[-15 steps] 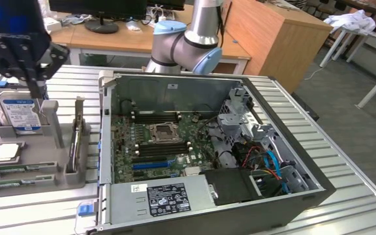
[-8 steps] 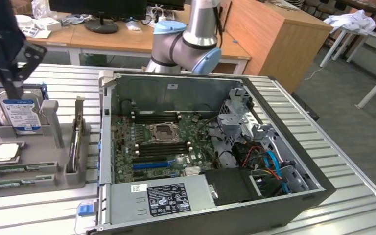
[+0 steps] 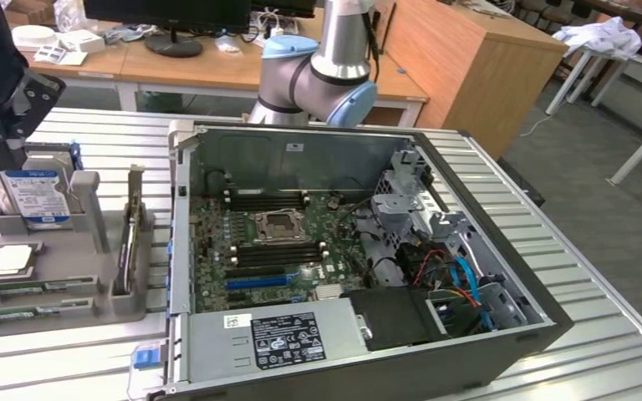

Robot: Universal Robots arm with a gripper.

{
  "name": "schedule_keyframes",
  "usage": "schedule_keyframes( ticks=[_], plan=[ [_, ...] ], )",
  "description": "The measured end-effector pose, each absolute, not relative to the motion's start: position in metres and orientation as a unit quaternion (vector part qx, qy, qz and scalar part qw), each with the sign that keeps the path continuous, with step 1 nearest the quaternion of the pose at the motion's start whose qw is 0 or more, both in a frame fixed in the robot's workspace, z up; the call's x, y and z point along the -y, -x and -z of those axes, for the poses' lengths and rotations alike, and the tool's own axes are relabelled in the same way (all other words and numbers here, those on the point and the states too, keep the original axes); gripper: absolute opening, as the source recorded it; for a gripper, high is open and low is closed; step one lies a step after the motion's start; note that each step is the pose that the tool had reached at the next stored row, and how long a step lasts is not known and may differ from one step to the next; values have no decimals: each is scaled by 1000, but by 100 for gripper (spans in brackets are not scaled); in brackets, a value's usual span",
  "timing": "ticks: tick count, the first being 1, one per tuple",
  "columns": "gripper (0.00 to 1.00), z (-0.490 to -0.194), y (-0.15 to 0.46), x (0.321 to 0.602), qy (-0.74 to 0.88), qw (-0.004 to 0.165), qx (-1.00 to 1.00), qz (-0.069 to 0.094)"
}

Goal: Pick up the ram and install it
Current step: 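Reach for the ram, then pick up the ram and move it above insertion slot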

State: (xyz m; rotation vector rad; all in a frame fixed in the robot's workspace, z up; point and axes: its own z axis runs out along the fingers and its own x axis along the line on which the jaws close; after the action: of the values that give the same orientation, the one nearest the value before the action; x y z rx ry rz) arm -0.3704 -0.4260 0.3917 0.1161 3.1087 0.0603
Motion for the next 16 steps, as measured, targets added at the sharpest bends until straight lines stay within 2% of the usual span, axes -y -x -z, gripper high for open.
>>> schedule_keyframes(
  ticks=[16],
  plan=[
    [11, -391, 372, 426, -17, 15, -1000, -20]
  ],
)
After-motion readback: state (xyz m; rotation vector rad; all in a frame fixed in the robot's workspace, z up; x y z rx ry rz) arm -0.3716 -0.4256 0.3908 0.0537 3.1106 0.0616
